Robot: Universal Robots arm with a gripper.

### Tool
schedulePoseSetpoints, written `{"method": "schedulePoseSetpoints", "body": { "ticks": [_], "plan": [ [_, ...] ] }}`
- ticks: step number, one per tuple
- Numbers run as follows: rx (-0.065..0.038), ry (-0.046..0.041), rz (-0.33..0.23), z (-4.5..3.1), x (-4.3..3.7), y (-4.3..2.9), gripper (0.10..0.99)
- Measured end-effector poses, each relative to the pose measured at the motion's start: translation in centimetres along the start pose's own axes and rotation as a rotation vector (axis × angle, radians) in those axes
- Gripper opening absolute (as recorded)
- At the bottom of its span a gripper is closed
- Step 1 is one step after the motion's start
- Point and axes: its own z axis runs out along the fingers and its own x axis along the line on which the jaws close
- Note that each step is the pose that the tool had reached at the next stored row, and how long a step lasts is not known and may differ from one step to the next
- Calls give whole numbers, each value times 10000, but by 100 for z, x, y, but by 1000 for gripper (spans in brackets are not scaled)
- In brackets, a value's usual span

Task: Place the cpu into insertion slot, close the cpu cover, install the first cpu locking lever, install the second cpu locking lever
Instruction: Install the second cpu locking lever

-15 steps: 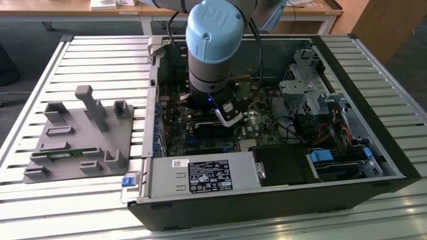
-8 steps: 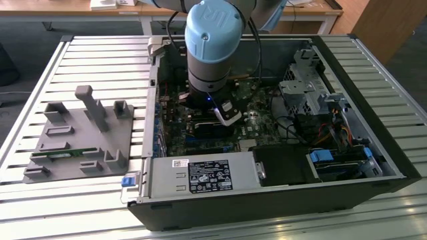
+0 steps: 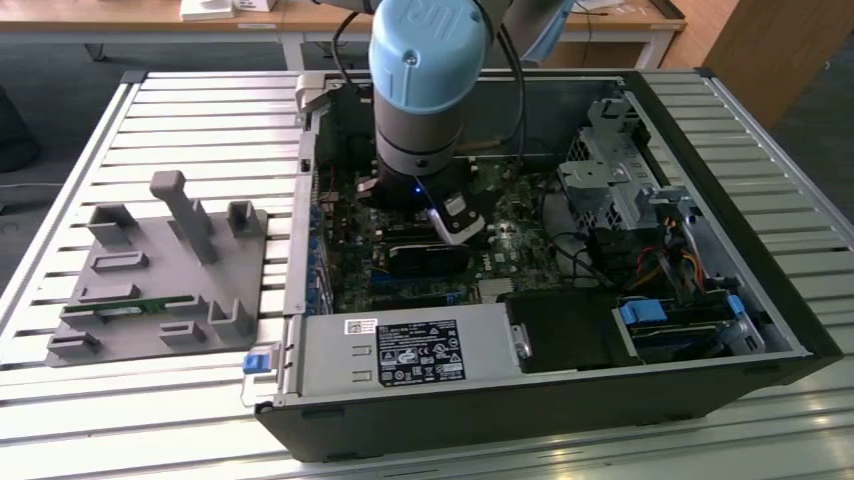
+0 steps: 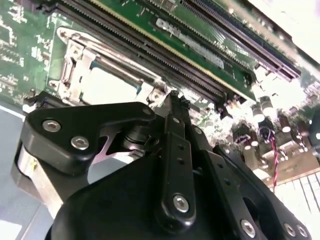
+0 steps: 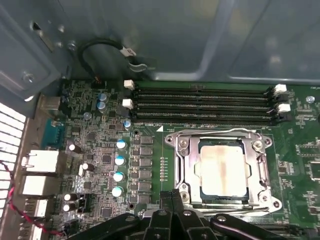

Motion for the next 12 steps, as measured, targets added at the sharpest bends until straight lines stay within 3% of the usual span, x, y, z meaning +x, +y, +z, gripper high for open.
{"method": "schedulePoseSetpoints", "body": {
  "ticks": [8,12],
  "plan": [
    [0,-2,4,-186,-1,66,106],
    [-1,-3,6,-189,-1,67,106]
  ]
}}
